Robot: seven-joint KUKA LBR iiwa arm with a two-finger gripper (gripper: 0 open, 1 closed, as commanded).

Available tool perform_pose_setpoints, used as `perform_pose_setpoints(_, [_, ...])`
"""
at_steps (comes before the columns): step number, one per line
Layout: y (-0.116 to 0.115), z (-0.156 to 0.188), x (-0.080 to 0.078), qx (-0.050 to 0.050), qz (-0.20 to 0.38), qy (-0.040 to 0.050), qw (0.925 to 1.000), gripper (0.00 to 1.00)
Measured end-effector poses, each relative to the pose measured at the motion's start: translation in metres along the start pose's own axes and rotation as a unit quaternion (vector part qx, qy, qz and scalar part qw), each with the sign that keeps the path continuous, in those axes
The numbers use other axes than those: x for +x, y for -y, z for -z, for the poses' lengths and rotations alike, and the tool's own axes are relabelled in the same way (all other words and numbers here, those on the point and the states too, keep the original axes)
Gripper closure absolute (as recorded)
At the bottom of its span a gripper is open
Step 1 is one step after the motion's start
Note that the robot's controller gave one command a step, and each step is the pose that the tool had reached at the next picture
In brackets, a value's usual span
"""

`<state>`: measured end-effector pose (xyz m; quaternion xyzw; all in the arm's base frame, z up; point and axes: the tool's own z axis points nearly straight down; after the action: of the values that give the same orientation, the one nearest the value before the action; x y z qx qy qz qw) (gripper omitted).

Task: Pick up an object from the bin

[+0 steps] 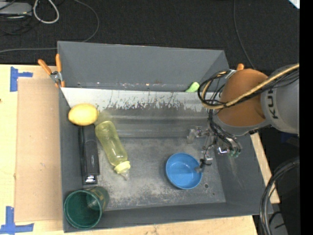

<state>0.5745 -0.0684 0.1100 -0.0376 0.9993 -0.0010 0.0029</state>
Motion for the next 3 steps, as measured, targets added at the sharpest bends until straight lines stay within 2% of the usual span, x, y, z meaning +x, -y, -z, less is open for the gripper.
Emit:
perform_pose_setpoints(1, [-0.029,-0.030,-0.005,-0.004,-0.014,-0.0064,0.9999,0.00])
perform_pose_setpoints(2, [-0.022,-0.040,-0.010,0.000,0.049,-0.0018,0.9988,0.00])
perform_pose_setpoints(3, [-0.038,-0.040,-0.012,-0.003,-0.021,-0.0060,0.9998,0.00])
